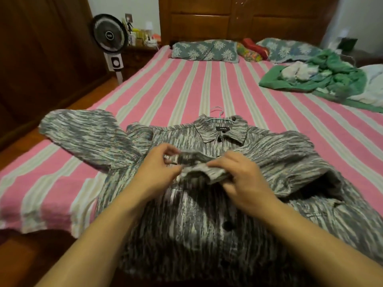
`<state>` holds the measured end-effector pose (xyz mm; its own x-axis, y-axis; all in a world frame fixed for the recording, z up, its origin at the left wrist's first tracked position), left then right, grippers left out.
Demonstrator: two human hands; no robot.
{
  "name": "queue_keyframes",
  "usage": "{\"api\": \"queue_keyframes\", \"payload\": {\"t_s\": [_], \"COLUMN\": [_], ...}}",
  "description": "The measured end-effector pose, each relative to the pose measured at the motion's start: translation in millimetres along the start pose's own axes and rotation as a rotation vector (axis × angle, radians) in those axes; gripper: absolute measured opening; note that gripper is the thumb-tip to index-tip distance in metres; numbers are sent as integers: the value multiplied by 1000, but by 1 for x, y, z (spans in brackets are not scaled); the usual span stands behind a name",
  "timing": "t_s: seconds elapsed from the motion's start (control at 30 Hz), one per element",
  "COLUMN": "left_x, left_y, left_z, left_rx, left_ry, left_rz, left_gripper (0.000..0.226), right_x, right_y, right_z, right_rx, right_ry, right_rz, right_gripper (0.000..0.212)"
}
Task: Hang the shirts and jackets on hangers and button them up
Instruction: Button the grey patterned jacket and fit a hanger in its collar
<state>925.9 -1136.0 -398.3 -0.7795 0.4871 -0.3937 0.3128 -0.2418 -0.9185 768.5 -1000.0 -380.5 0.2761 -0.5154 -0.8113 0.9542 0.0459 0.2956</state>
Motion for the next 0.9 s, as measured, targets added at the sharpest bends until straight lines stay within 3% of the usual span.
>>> {"api": "queue_keyframes", "payload": {"t_s": [0.07,0.1,0.2,0.27,0.3,0.4,0.53,0.7,0.83,0.9], "left_x": [-2,0,1,5,9,16,11,22,17,16], "left_y": [1,-1,-6,3,12,33,34,21,7,3], "left_z": [-3,-6,-23,-39,-47,-68,-73,-67,-54,-52], "left_rx": [18,49,339,548,614,672,638,592,519,443], "left_ry": [91,147,158,181,232,341,280,260,82,112], "left_rz": [-154,-209,-65,174,278,391,358,366,220,76], "left_gripper": [51,54,38,35,33,22,19,26,16,17], "right_x": [-30,-37,-22,3,11,16,21,38,42,32], "right_y": [11,17,33,33,33,36,52,75,77,71], "right_z": [-6,-12,-47,-76,-87,-98,-100,-90,-76,-70], "right_rx": [-73,-117,-199,-228,-215,-109,-9,102,47,57], "right_ry": [-139,-122,277,573,624,498,324,317,293,202], "right_rz": [127,164,69,-151,-213,-226,-280,-373,-415,-390], "right_gripper": [30,26,30,56,64,57,45,53,33,31]}}
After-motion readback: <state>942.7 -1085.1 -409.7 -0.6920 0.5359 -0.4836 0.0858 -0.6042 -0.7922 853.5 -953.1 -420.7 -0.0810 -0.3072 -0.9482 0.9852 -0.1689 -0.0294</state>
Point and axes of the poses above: each hand's wrist, its own z-axis towards the middle knuckle, its own x-axis out of the palm, y = z × x, the point moved 6 cm from there along z, towards the middle knuckle, and after that the axes turned 6 degrees about -z, right-handed, at the moved point
